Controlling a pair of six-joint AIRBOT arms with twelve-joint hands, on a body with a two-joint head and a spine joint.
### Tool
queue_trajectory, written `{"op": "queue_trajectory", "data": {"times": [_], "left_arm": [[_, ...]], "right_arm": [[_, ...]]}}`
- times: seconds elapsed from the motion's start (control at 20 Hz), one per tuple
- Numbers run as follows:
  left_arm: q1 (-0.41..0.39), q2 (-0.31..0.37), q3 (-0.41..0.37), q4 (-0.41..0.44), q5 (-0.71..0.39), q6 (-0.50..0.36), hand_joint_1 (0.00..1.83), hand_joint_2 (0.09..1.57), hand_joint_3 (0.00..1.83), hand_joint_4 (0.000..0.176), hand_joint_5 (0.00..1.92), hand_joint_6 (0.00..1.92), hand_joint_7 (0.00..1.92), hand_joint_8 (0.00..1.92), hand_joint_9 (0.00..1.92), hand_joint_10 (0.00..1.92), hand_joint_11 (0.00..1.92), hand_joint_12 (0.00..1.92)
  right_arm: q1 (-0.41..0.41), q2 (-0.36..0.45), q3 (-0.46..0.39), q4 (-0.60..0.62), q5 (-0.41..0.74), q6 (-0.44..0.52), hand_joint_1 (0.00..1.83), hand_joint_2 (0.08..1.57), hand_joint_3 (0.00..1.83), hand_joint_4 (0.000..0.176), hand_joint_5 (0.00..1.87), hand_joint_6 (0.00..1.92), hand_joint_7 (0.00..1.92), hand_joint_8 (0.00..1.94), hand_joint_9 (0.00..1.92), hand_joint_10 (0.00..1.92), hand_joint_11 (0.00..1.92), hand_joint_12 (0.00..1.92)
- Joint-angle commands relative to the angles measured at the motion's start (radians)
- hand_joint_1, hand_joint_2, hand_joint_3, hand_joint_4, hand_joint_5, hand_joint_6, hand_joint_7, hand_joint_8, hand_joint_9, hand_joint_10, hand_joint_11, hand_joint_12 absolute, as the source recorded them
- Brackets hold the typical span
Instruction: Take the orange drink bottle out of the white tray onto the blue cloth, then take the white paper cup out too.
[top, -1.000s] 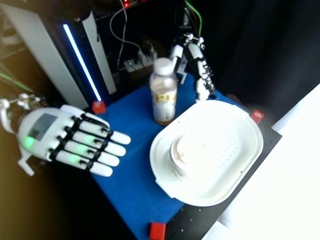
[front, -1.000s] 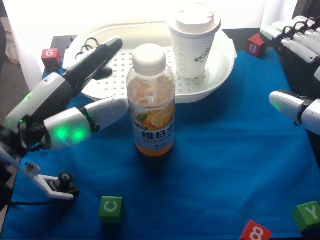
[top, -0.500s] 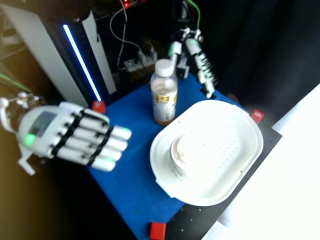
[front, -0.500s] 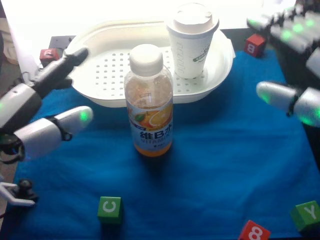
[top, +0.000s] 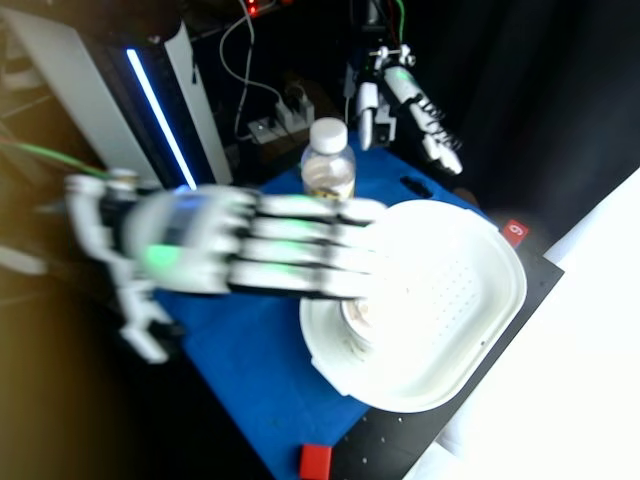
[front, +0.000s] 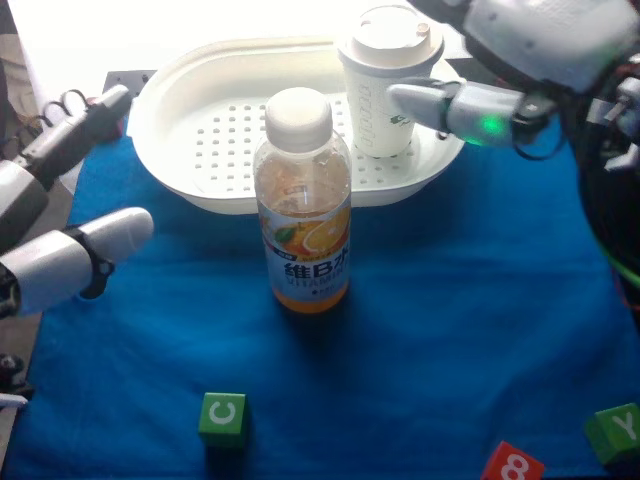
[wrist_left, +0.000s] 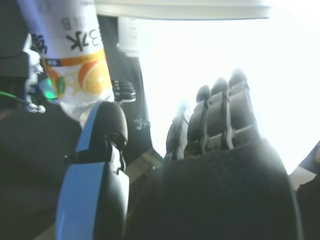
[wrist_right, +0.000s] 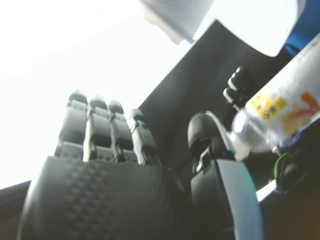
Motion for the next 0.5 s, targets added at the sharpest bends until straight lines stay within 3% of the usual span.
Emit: {"op": "queue_trajectory", "data": {"times": [0.0,0.05,0.15,0.2,0.25,0.35,0.4,0.45], "left_arm": [[-0.001,0.003,0.001,0.012,-0.156,-0.004,0.51,1.31,0.0,0.118,0.07,0.01,0.0,0.0,0.0,0.0,0.0,0.0],[0.003,0.003,0.001,0.004,-0.158,-0.004,0.5,1.31,0.0,0.124,0.07,0.01,0.0,0.0,0.0,0.0,0.0,0.0],[0.007,0.003,0.001,-0.004,-0.166,-0.004,0.53,1.32,0.0,0.114,0.09,0.01,0.0,0.0,0.0,0.0,0.0,0.0],[0.009,0.003,0.002,-0.009,-0.173,-0.004,0.54,1.33,0.0,0.107,0.08,0.01,0.0,0.0,0.0,0.0,0.0,0.0],[0.009,0.002,0.002,-0.015,-0.185,-0.004,0.49,1.31,0.0,0.119,0.09,0.01,0.0,0.0,0.0,0.0,0.03,0.01],[0.009,0.001,0.003,-0.017,-0.191,-0.004,0.49,1.32,0.0,0.122,0.08,0.0,0.01,0.0,0.02,0.01,0.07,0.04],[0.01,0.0,0.004,-0.019,-0.192,-0.004,0.48,1.31,0.0,0.127,0.09,0.0,0.03,0.0,0.05,0.01,0.01,0.39],[0.01,-0.001,0.005,-0.02,-0.192,-0.004,0.49,1.31,0.0,0.116,0.08,0.0,0.03,0.01,0.06,0.01,0.0,0.57]], "right_arm": [[0.035,-0.012,0.019,0.006,0.091,-0.025,0.26,1.25,0.0,0.064,0.0,0.0,0.0,0.0,0.0,0.0,0.0,0.0],[0.057,-0.038,0.04,0.007,0.065,-0.051,0.28,1.2,0.0,0.061,0.0,0.0,0.0,0.0,0.0,0.0,0.0,0.0],[0.083,-0.091,0.089,0.007,0.018,-0.066,0.33,1.16,0.0,0.077,0.0,0.0,0.0,0.0,0.0,0.0,0.0,0.0],[0.093,-0.121,0.118,0.007,-0.004,-0.069,0.39,1.15,0.0,0.033,0.0,0.0,0.0,0.0,0.0,0.0,0.0,0.0],[0.1,-0.15,0.15,0.008,-0.037,-0.069,0.37,1.15,0.0,0.021,0.0,0.0,0.0,0.0,0.0,0.0,0.0,0.0],[0.104,-0.181,0.187,0.02,-0.067,-0.069,0.41,1.14,0.0,0.012,0.0,0.0,0.0,0.0,0.0,0.0,0.0,0.0],[0.107,-0.205,0.219,0.031,-0.095,-0.069,0.42,1.13,0.0,0.012,0.0,0.0,0.0,0.0,0.0,0.0,0.0,0.0],[0.108,-0.219,0.238,0.039,-0.109,-0.069,0.44,1.12,0.0,0.019,0.0,0.0,0.0,0.0,0.0,0.0,0.0,0.0]]}}
